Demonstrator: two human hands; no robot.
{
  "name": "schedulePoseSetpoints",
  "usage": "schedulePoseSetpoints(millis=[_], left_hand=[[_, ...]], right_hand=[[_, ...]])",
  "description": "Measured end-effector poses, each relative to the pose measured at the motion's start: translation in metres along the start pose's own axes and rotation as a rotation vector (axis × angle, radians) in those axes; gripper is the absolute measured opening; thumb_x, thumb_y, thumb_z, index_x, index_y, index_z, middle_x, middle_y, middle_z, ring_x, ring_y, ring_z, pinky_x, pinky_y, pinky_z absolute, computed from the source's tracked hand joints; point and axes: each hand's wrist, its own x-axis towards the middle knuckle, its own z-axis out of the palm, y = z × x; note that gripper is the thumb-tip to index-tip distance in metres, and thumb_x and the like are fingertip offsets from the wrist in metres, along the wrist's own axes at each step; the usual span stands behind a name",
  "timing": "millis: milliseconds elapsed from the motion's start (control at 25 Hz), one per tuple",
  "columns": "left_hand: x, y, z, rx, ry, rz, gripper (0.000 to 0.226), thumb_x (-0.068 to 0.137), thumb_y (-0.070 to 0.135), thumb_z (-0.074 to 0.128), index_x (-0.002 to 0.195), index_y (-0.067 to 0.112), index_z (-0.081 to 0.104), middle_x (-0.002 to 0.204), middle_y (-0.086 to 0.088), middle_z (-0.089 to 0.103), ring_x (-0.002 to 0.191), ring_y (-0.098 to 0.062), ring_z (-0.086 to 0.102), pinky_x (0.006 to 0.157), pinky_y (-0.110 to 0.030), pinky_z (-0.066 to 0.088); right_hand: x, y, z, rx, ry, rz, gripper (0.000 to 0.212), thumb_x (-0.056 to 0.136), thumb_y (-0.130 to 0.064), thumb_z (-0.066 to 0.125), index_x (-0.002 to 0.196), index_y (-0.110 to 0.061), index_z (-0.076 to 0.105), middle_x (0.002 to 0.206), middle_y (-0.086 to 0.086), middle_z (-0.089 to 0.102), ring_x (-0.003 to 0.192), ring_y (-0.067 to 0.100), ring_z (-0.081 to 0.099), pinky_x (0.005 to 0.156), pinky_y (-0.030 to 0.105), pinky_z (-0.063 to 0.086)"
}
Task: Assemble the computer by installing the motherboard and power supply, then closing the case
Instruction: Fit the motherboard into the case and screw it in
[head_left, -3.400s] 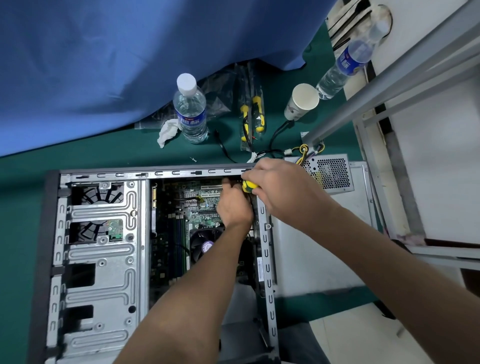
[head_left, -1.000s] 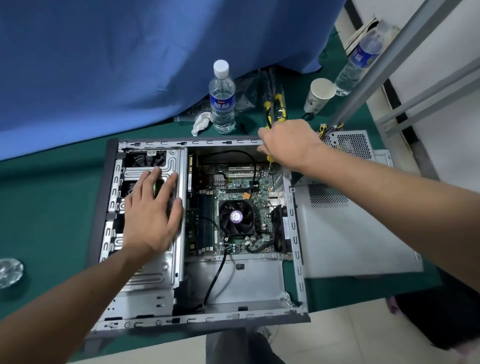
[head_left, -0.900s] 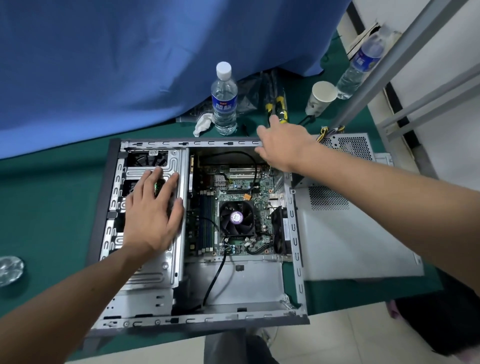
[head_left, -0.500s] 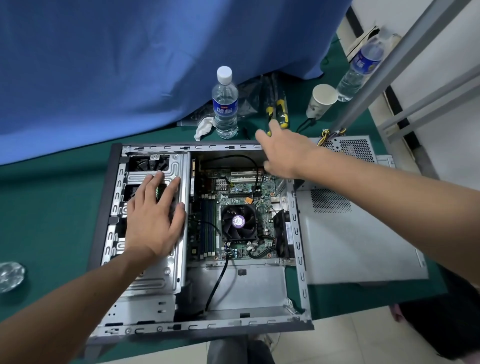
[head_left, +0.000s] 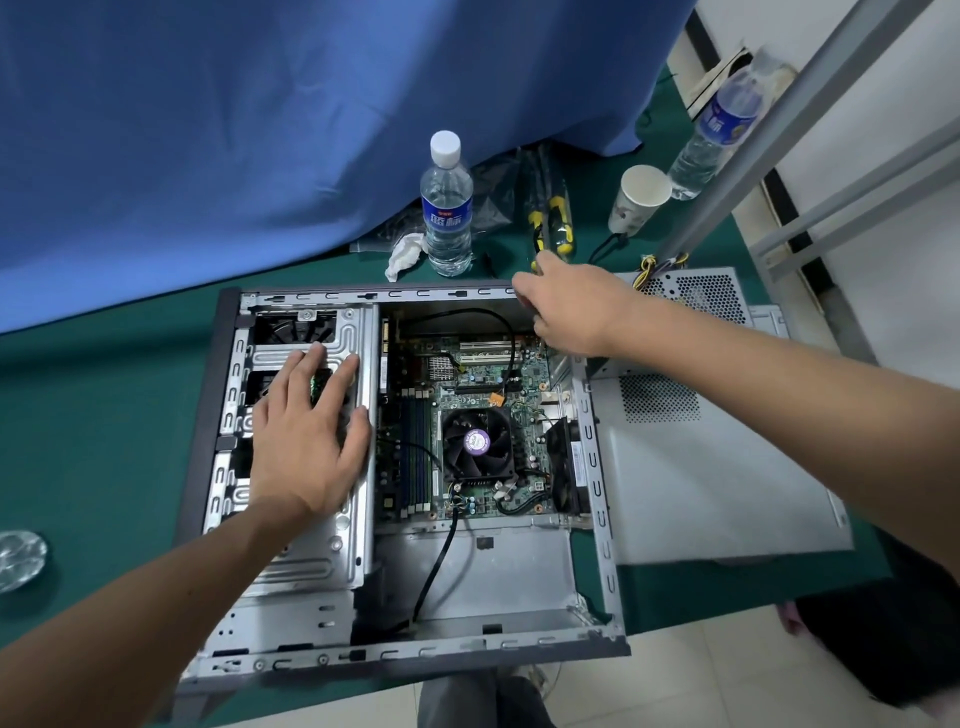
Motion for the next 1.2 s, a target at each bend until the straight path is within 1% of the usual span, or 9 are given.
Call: schedulePoseSetpoints(millis=[160, 360, 560, 680, 760, 840, 960, 1080, 1200], left_hand=[[0.0006, -0.0006, 0.0008, 0.0, -0.009, 0.0, 0.059, 0.094, 0.049, 0.03, 0.151, 0.033, 0.035, 0.159, -0.006, 0.025, 0.149, -0.024, 0.013, 0.116, -0.055, 0.022], [0.0011, -0.0004, 0.0013, 0.006, -0.01, -0.005, 0.059, 0.094, 0.049, 0.03, 0.151, 0.033, 0.034, 0.159, -0.006, 0.025, 0.149, -0.024, 0.013, 0.116, -0.055, 0.022], [-0.0011, -0.0008, 0.0015, 0.006, -0.006, -0.006, 0.06, 0.094, 0.049, 0.03, 0.15, 0.032, 0.036, 0.159, -0.006, 0.026, 0.149, -0.024, 0.014, 0.115, -0.055, 0.024], [0.0003, 0.0, 0.0008, 0.003, -0.012, -0.007, 0.06, 0.094, 0.05, 0.029, 0.151, 0.032, 0.035, 0.16, -0.006, 0.025, 0.149, -0.024, 0.013, 0.116, -0.055, 0.023], [0.0005, 0.0006, 0.0002, 0.004, -0.018, -0.009, 0.06, 0.094, 0.05, 0.029, 0.151, 0.032, 0.035, 0.16, -0.006, 0.024, 0.149, -0.024, 0.013, 0.116, -0.055, 0.022], [0.0002, 0.0008, -0.0004, 0.002, -0.023, -0.01, 0.06, 0.094, 0.049, 0.029, 0.151, 0.032, 0.035, 0.16, -0.006, 0.024, 0.149, -0.024, 0.012, 0.116, -0.054, 0.021], [-0.0003, 0.0006, -0.0015, -0.001, -0.023, -0.005, 0.06, 0.094, 0.049, 0.029, 0.151, 0.032, 0.034, 0.16, -0.006, 0.024, 0.149, -0.023, 0.012, 0.117, -0.053, 0.02], [-0.0005, 0.0013, -0.0027, -0.004, -0.022, -0.007, 0.06, 0.094, 0.049, 0.03, 0.151, 0.032, 0.035, 0.16, -0.006, 0.024, 0.149, -0.023, 0.012, 0.117, -0.052, 0.019], [-0.0005, 0.0013, -0.0026, -0.004, -0.025, -0.009, 0.06, 0.094, 0.049, 0.03, 0.151, 0.033, 0.034, 0.16, -0.005, 0.023, 0.149, -0.022, 0.011, 0.117, -0.052, 0.018]], right_hand=[[-0.0057, -0.0033, 0.0071, -0.255, 0.163, 0.084, 0.041, 0.103, -0.046, 0.038, 0.102, -0.008, 0.054, 0.099, 0.012, 0.062, 0.072, 0.029, 0.057, 0.055, 0.036, 0.039], [-0.003, -0.0033, 0.0054, -0.008, 0.034, -0.067, 0.03, 0.093, -0.013, 0.054, 0.121, -0.013, 0.044, 0.117, 0.012, 0.04, 0.076, 0.026, 0.052, 0.056, 0.037, 0.041], [-0.0064, -0.0032, 0.0074, -0.284, 0.147, 0.078, 0.04, 0.103, -0.044, 0.04, 0.113, -0.007, 0.054, 0.104, 0.014, 0.059, 0.079, 0.033, 0.062, 0.055, 0.036, 0.036], [-0.0006, -0.0005, 0.0049, -0.046, 0.047, 0.024, 0.024, 0.101, -0.025, 0.048, 0.119, -0.01, 0.045, 0.12, 0.017, 0.041, 0.072, 0.027, 0.05, 0.057, 0.038, 0.041], [0.0017, 0.0017, 0.001, -0.037, -0.017, -0.08, 0.027, 0.094, -0.008, 0.051, 0.12, -0.014, 0.047, 0.111, 0.011, 0.04, 0.065, 0.02, 0.045, 0.054, 0.035, 0.037], [-0.0011, 0.0007, 0.0031, -0.161, 0.065, -0.061, 0.016, 0.1, -0.02, 0.05, 0.115, -0.013, 0.052, 0.096, 0.008, 0.046, 0.065, 0.023, 0.05, 0.052, 0.032, 0.034], [-0.0039, -0.0036, 0.0077, -0.25, 0.125, 0.049, 0.039, 0.105, -0.043, 0.036, 0.111, -0.008, 0.054, 0.092, 0.011, 0.059, 0.074, 0.031, 0.057, 0.056, 0.035, 0.038], [-0.0002, -0.0014, 0.003, -0.028, 0.003, 0.014, 0.025, 0.1, -0.022, 0.045, 0.121, -0.011, 0.042, 0.123, 0.019, 0.041, 0.074, 0.031, 0.052, 0.06, 0.038, 0.041], [-0.0044, 0.0007, 0.0031, -0.136, 0.038, -0.021, 0.022, 0.1, -0.018, 0.049, 0.121, -0.01, 0.049, 0.112, 0.015, 0.048, 0.072, 0.03, 0.054, 0.057, 0.038, 0.041]])
